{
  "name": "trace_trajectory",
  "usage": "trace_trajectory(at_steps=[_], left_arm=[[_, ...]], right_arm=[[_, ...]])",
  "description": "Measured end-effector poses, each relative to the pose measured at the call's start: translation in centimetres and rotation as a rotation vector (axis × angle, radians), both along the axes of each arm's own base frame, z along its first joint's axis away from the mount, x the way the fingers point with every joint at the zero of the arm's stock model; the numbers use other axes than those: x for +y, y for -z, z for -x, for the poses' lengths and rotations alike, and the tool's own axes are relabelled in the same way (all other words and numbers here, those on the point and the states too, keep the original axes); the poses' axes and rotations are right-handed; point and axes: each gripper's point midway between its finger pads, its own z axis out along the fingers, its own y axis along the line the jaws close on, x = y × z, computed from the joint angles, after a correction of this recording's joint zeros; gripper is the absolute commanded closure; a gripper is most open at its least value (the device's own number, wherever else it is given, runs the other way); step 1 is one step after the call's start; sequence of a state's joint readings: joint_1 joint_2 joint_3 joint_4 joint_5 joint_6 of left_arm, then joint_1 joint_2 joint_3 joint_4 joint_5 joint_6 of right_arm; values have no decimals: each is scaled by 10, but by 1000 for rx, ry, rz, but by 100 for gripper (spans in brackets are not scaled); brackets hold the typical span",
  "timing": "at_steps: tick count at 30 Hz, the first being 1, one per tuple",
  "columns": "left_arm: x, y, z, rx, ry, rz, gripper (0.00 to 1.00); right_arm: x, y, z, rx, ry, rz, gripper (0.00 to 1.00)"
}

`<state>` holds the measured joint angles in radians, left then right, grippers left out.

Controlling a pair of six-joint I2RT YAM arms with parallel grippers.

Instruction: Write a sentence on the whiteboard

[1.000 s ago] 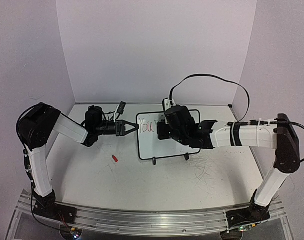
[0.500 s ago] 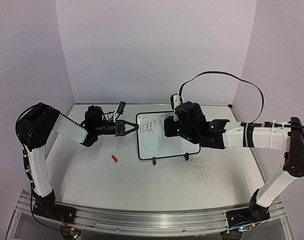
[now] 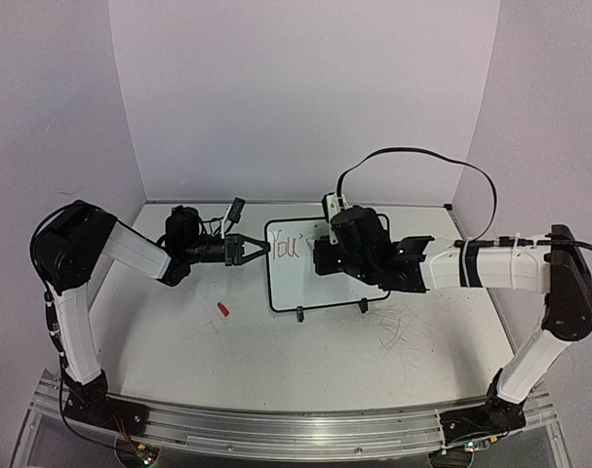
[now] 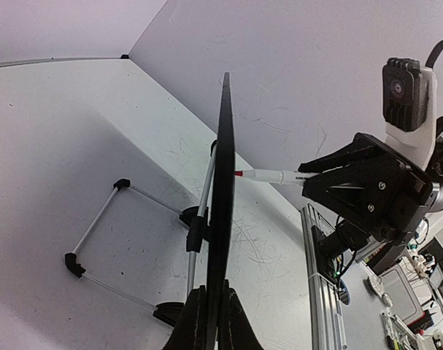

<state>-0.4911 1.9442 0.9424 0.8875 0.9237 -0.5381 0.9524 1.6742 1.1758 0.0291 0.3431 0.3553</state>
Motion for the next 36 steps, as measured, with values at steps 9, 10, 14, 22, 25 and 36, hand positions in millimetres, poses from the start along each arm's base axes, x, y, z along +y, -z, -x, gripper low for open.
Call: trace_trajectory(at_steps=[9, 10, 14, 22, 25, 36], left_arm=[[0, 0, 0, 0, 0, 0, 100], [0, 0, 0, -1, 0, 0, 100], [0, 0, 0, -6, 0, -2, 100], [0, 1, 0, -3, 0, -5, 100], [0, 1, 0, -3, 0, -5, 100], [0, 2, 0, -1, -2, -6, 100]], right_arm=[[9, -4, -6, -9, -2, -9, 100], [8, -4, -7, -9, 0, -9, 100], [7, -4, -7, -10, 4, -8, 100], [6, -2, -8, -3, 17, -14, 100], [5, -1, -8, 1, 22, -16, 100], [3, 6, -6, 29, 40, -28, 100]])
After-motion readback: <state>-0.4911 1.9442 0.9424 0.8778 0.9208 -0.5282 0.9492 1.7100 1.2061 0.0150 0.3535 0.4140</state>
